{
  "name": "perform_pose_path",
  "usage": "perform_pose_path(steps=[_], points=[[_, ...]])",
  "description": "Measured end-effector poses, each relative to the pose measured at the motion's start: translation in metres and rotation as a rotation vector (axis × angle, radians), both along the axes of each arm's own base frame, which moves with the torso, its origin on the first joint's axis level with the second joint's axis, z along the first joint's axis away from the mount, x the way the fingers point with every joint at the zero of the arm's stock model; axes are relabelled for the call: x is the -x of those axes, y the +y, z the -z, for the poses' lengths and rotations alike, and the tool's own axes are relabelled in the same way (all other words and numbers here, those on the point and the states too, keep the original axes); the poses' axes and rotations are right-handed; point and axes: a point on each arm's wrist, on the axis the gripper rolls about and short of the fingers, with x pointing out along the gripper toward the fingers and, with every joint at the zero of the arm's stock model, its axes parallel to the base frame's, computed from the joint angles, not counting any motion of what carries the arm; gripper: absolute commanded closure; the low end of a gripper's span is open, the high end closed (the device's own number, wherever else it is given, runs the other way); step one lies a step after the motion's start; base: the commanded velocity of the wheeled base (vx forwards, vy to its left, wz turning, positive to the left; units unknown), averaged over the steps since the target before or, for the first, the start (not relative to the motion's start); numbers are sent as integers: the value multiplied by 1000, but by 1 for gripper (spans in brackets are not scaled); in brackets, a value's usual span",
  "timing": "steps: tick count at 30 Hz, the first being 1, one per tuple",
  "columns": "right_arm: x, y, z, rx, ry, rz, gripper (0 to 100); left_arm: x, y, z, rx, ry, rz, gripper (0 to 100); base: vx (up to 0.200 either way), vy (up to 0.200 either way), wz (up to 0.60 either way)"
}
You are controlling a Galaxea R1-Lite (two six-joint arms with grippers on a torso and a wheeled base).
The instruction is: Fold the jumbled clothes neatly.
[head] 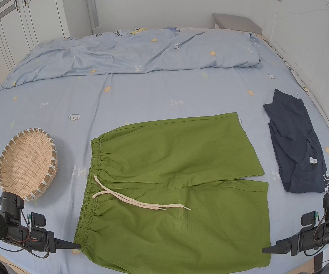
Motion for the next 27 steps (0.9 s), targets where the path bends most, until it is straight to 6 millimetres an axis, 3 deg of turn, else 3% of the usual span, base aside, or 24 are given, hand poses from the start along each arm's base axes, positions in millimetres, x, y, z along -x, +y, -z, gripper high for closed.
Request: perform_pose_path(steps=[8, 27], points=[[7, 7, 9, -12, 72, -79, 0, -2, 1, -1, 0, -6, -2, 100, 0, 0, 0], [-7, 15, 32, 1, 183, -122, 0, -3, 1, -1, 0, -6, 0, 100, 0, 0, 0]])
